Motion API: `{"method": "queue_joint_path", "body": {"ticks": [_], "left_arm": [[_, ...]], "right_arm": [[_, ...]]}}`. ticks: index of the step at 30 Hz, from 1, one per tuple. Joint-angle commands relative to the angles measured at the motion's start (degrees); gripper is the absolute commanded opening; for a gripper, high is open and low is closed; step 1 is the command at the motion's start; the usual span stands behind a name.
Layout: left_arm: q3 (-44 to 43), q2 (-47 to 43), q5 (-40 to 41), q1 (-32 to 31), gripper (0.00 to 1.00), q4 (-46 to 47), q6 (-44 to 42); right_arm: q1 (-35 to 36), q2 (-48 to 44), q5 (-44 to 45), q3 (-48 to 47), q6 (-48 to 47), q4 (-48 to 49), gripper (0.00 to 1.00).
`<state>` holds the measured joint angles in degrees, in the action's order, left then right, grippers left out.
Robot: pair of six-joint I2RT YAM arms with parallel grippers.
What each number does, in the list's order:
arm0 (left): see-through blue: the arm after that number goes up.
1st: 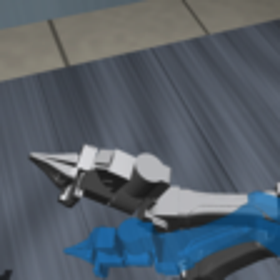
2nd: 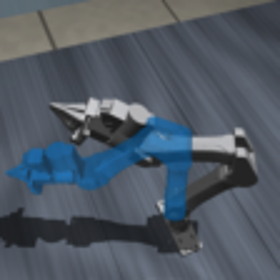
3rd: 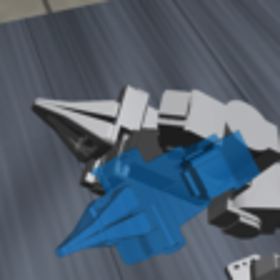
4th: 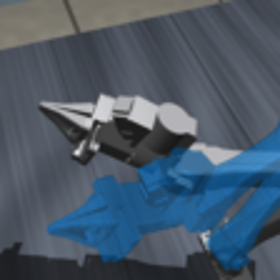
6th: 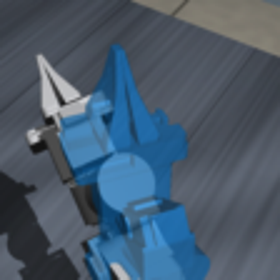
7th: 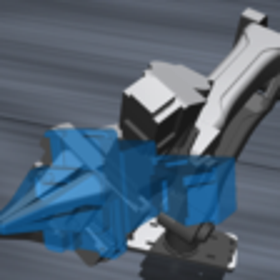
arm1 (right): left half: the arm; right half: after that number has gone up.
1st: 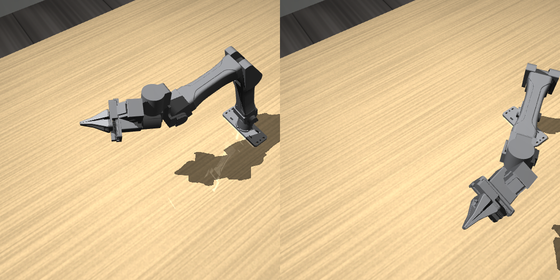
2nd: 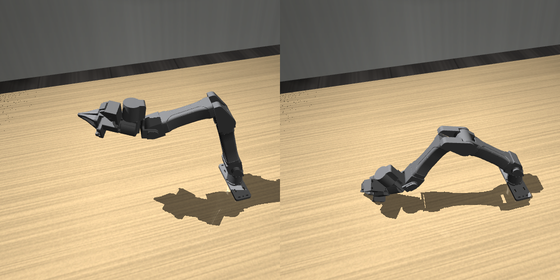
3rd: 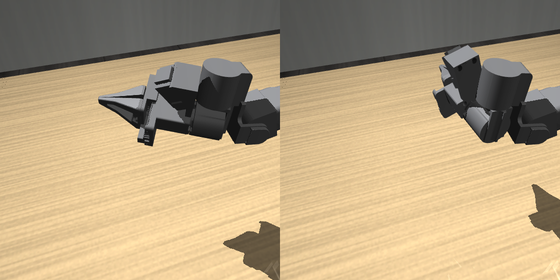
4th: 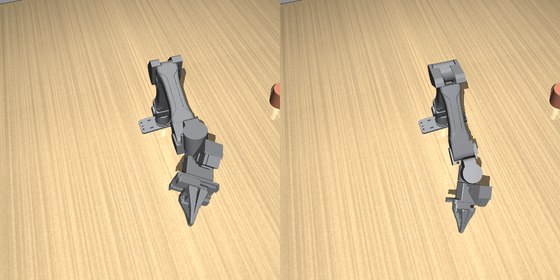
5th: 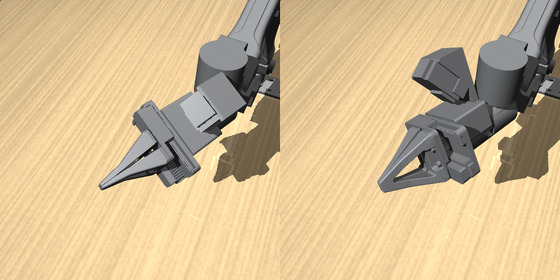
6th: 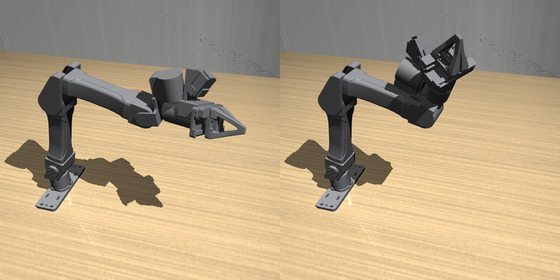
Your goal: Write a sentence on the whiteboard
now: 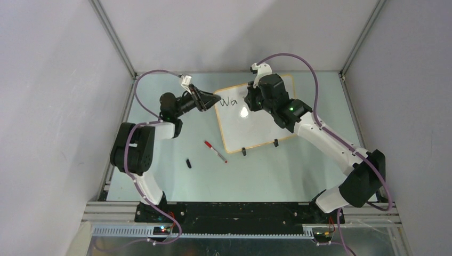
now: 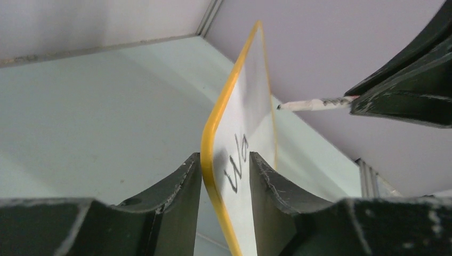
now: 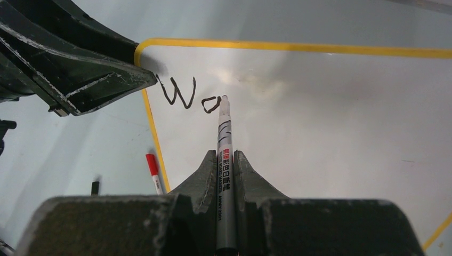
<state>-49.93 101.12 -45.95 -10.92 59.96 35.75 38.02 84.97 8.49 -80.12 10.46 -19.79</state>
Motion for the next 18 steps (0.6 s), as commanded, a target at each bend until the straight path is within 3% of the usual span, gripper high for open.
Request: {"method": "queue_joint_path", "body": {"ticks": [1,4,13,18], "left_arm": [[0.2,3.96,-3.47,1.74,0.43,19.85,13.52],[-1.11,7.31,-4.44,2.4,0.36,26.71,19.48],[-2.76,8.66,-5.51,2.48,0.28,25.76,20.23],[-3.29,9.08,-6.11,2.37,0.1,25.84,20.77]], "right_arm": [[-0.12,-0.42,-0.02,-1.72,-0.52,1.15,0.0],[-0.1,-0.29,-0.19,-1.71,-0.53,1.2,0.0],[0.16,-0.59,0.11,-0.86,-0.52,1.5,0.0],[0.27,-0.36,0.35,-0.71,-0.73,1.34,0.0]]}}
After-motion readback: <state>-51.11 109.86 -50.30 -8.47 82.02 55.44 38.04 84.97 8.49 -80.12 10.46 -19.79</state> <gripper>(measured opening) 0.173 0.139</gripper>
